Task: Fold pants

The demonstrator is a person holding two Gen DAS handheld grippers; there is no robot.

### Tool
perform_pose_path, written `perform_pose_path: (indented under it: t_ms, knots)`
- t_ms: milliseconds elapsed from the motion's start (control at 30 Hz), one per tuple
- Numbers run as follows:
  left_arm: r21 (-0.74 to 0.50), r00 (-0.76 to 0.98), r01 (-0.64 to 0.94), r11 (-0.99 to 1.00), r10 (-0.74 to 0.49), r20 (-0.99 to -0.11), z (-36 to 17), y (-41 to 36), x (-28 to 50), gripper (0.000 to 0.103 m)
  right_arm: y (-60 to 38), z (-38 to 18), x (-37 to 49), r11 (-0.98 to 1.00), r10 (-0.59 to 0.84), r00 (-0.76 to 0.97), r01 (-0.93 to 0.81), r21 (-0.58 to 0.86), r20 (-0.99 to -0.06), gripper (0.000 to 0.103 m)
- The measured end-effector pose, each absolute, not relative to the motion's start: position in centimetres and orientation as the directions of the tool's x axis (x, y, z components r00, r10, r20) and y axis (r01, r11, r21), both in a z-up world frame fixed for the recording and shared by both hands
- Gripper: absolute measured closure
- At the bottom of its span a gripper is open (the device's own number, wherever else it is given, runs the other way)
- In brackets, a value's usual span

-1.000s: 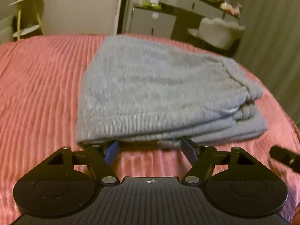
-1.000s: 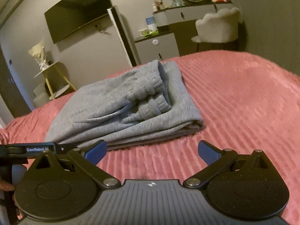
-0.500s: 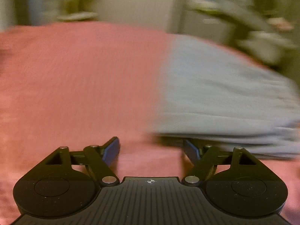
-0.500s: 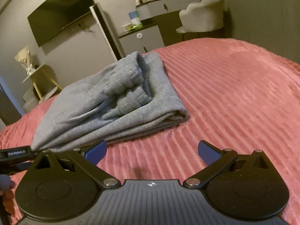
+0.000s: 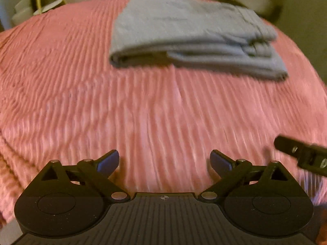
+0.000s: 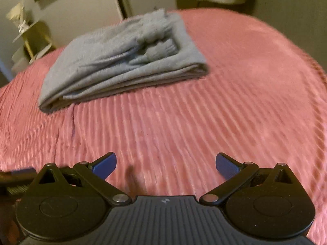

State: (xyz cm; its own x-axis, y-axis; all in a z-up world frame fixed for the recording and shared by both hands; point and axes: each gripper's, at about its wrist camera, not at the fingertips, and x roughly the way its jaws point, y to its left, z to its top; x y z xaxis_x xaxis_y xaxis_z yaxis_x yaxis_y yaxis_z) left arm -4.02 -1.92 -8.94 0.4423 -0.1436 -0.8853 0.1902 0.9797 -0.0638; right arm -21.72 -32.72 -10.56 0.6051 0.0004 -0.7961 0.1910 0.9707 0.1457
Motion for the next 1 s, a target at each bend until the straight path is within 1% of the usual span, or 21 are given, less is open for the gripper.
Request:
perform_pose_path:
  t_ms: [67,167,333,467,600,667,767,867,1000]
  knots:
    - [-0.037,0.452,0.168,0.985,-0.110,-0.885,-8.6,-1.3,-5.3,0.004,-32.7,-10.0,-23.1,0.964,-0.004,0.602,0.215,0.158,-0.799,0.000]
    - [0.023,0.497,0.121,0.992,-0.041,-0.867,-7.3,-0.2,-7.6,0.004,-32.4,-9.5,-25.0,0.954,-0.083,0.577,0.283,0.103,-0.813,0.000]
    - [0.014,0.558,0.130,0.991,-0.062,-0.828,-3.6,1.4,-9.4,0.002,-30.7,-7.9,-26.8,0.966,-0.127,0.533,0.259,0.018,-0.836,0.000]
    - [0.059,0.619,0.150,0.987,-0.048,-0.784,-1.5,1.7,-10.2,0.002,-29.2,-5.7,-27.3,0.975,-0.144,0.543,0.223,-0.024,-0.827,0.000]
    - [0.100,0.602,0.207,0.973,-0.046,-0.797,-0.1,1.1,-9.8,0.002,-28.0,-4.0,-26.3,0.981,-0.148,0.555,0.189,-0.050,-0.819,0.000]
    - [0.089,0.611,0.208,0.974,-0.058,-0.789,0.3,1.0,-9.6,0.002,-27.4,-3.2,-25.5,0.983,-0.144,0.554,0.173,-0.056,-0.820,0.000]
    - [0.054,0.576,0.191,0.980,-0.067,-0.814,0.2,0.7,-8.5,0.003,-26.6,-2.4,-24.1,0.988,-0.132,0.555,0.141,-0.063,-0.821,0.000]
    - [0.035,0.531,0.172,0.985,-0.063,-0.845,-0.2,0.5,-6.9,0.003,-25.9,-2.2,-22.7,0.980,-0.191,0.543,0.151,-0.128,-0.818,0.000]
    - [0.065,0.521,0.125,0.990,-0.010,-0.853,-0.4,0.2,-4.9,0.003,-25.6,-2.2,-21.6,0.978,-0.207,0.529,0.127,-0.164,-0.823,0.000]
